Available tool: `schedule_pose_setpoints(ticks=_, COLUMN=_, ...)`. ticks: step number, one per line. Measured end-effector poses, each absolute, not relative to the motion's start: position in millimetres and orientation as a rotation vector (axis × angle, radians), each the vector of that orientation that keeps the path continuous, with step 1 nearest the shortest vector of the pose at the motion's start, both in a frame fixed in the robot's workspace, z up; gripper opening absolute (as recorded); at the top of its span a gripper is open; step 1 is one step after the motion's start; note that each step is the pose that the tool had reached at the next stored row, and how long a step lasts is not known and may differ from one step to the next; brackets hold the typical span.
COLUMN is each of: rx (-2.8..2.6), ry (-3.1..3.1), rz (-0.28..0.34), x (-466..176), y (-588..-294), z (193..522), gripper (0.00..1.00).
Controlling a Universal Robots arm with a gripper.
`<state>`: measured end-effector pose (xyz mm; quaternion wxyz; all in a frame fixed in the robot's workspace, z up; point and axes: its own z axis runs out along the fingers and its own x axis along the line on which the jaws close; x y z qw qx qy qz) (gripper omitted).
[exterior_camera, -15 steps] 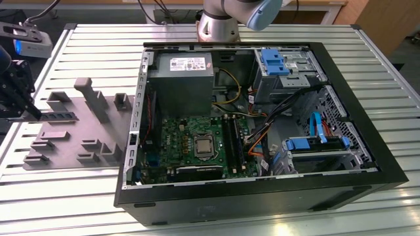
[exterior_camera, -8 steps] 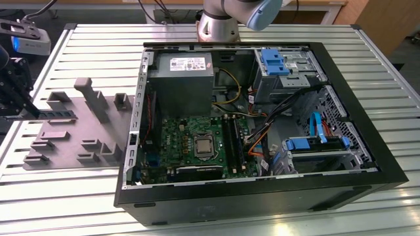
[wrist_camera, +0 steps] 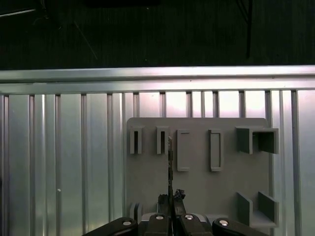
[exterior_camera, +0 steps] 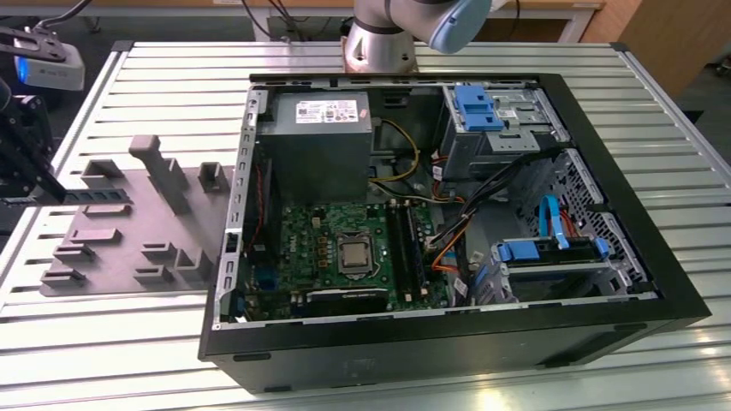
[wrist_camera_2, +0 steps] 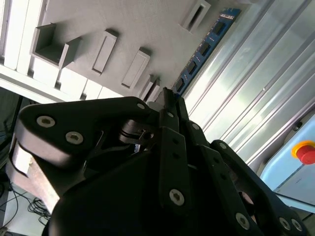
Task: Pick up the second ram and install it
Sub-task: 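Pick up the second ram and move it above second insertion slot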
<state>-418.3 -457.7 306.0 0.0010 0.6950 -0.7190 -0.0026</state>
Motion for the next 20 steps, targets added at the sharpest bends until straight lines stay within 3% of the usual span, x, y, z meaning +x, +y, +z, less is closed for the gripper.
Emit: schedule_pose_setpoints(ticks=20, rx=2.182, ry=-2.257, rz=-0.008, x=-418, y=-458, z=317, gripper=0.14)
